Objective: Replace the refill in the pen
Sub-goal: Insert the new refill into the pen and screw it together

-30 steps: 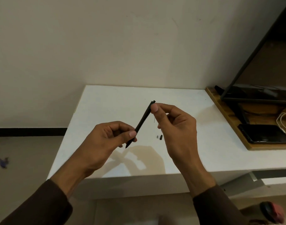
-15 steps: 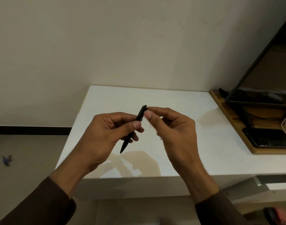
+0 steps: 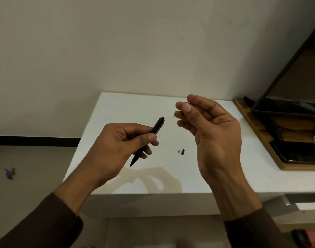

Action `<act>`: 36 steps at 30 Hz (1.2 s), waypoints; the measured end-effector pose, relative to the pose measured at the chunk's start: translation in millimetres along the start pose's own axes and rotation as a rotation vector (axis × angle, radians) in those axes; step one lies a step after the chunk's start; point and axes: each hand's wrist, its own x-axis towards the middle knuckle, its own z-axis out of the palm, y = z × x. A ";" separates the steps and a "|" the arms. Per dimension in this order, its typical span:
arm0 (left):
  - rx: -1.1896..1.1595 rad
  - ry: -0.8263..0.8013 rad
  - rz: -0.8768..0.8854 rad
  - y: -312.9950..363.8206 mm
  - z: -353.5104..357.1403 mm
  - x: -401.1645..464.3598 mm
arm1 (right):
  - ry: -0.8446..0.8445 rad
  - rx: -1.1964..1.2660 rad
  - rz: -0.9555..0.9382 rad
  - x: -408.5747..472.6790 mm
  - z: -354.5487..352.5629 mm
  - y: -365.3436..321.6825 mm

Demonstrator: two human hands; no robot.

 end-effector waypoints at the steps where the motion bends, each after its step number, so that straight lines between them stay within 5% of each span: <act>1: 0.003 -0.001 0.002 0.1 -0.2 0.1 | 0.001 0.003 -0.002 -0.1 -0.1 0.7; 36: 0.018 -0.019 0.044 3.2 1.9 -1.5 | -0.013 -0.087 -0.001 -2.4 4.1 5.2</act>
